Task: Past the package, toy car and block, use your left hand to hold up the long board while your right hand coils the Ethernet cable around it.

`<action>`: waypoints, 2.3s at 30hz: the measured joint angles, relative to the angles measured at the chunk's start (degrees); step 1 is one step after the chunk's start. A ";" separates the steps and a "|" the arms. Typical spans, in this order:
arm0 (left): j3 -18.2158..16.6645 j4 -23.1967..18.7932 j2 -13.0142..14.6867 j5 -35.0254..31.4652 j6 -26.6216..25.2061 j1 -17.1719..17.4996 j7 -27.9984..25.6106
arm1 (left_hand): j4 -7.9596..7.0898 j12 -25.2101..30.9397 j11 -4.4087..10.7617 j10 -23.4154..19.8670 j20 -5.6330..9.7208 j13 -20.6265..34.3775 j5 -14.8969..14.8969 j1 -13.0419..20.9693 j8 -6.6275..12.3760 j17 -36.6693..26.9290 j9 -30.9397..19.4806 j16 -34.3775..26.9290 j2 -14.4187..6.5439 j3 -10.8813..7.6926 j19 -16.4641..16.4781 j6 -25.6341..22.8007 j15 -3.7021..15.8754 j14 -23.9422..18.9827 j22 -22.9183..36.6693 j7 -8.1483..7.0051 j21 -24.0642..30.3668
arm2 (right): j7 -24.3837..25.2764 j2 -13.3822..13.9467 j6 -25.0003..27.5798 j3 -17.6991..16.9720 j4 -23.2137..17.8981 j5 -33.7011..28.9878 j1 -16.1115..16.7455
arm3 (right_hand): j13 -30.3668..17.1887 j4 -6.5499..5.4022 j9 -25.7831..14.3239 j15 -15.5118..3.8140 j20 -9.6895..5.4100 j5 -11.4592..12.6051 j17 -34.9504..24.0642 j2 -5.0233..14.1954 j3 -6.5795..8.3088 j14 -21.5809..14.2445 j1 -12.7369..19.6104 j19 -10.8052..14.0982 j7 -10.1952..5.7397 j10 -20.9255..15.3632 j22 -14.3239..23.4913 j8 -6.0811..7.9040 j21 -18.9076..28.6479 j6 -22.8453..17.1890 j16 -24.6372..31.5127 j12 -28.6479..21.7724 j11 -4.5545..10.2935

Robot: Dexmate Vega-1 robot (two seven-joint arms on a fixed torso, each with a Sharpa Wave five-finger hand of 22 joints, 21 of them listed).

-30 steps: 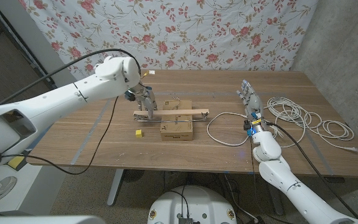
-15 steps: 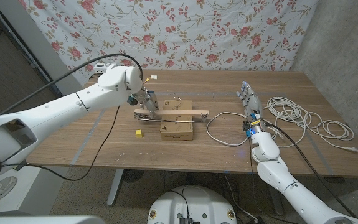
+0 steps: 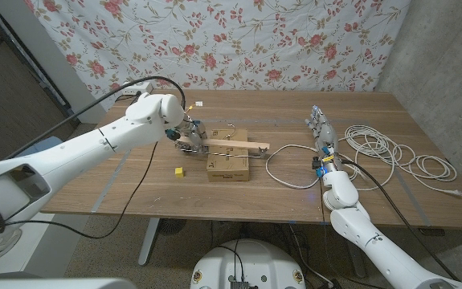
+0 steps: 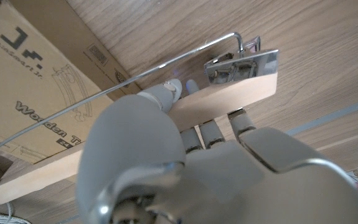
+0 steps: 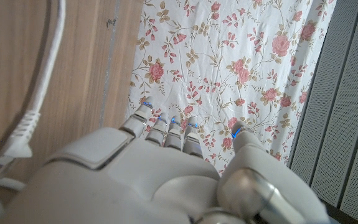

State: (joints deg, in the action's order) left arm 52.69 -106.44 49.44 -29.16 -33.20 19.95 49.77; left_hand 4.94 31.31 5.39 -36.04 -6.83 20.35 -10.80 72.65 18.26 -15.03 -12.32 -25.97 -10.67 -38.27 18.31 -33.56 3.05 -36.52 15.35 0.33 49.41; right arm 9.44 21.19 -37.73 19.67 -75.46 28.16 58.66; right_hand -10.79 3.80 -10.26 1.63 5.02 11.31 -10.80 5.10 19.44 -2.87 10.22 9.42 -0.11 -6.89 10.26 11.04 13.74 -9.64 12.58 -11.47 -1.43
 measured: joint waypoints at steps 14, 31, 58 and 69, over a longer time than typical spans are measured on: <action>-5.80 -3.31 2.04 0.68 2.53 6.63 -13.44 | -11.60 11.46 -2.20 -8.24 8.87 7.99 -6.56 -4.61 3.38 -33.44 -12.82 -26.25 5.62 5.53 17.38 -6.51 6.58 -32.68 3.12 1.88 33.89 | 1.66 0.59 1.71 0.28 -1.58 -1.52 0.17 | 0.00 0.00 0.00 0.00 0.00 0.00 0.00 0.00 0.00 0.01 0.01 0.00 -0.31 0.01 0.00 0.00 0.00 -0.31 0.00 0.00 0.00; -8.79 -7.54 4.67 -15.47 10.10 12.88 -32.10 | -15.78 40.49 -0.51 -11.64 11.24 50.62 -14.30 -19.37 12.85 -54.58 -26.95 -39.32 4.83 -0.16 24.27 -4.01 8.52 -39.65 11.85 -0.85 39.59 | 5.60 1.75 4.57 0.51 -4.64 -5.53 0.92 | 0.00 0.69 0.00 1.94 1.14 0.00 0.01 0.50 0.66 -2.84 0.26 1.14 -0.47 -2.56 0.29 0.24 0.00 -1.72 0.31 -0.45 -0.71; -12.00 2.28 1.64 -42.10 18.56 20.58 -69.92 | -14.99 46.26 0.33 -9.74 11.24 50.42 -16.84 -23.66 16.73 -55.19 -31.57 -41.27 4.76 -1.72 23.82 -3.84 8.63 -37.04 10.17 -1.37 37.45 | 22.11 14.32 41.13 -1.64 -36.08 -23.36 12.82 | -0.29 5.14 -0.28 0.80 2.05 -0.30 -0.80 2.81 4.20 -5.34 8.47 2.05 -1.43 -5.43 0.55 0.67 0.00 -4.51 1.20 -0.89 -0.70; -12.32 7.14 -0.15 -43.93 16.80 21.59 -83.63 | -14.91 47.63 0.56 -9.51 11.24 50.36 -16.84 -24.49 17.36 -55.17 -31.46 -41.96 4.99 -2.11 23.83 -3.82 8.70 -36.76 9.88 -1.36 37.45 | 24.23 18.44 55.99 -0.73 -46.50 -28.50 16.05 | -0.57 5.62 -0.28 -0.30 1.60 -0.73 -1.08 2.52 4.68 -7.66 10.45 3.93 -1.16 -6.51 0.54 0.67 0.41 -5.47 2.05 -0.89 -0.33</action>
State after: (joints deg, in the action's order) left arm 40.37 -99.30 49.28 -73.09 -16.40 41.54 -33.86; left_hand -9.96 78.94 5.95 -45.55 4.41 70.71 -27.64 48.16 35.62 -70.20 -43.77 -67.92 -5.68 -40.37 42.14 -37.39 11.75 -73.28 25.22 -1.03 86.86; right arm 33.67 39.63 18.26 18.94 -121.96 -0.34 74.71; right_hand -11.35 9.43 -10.54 1.33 6.62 10.58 -11.89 7.62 24.12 -10.53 20.67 13.36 -1.27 -13.40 10.81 11.71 14.15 -15.11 14.63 -12.36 -1.75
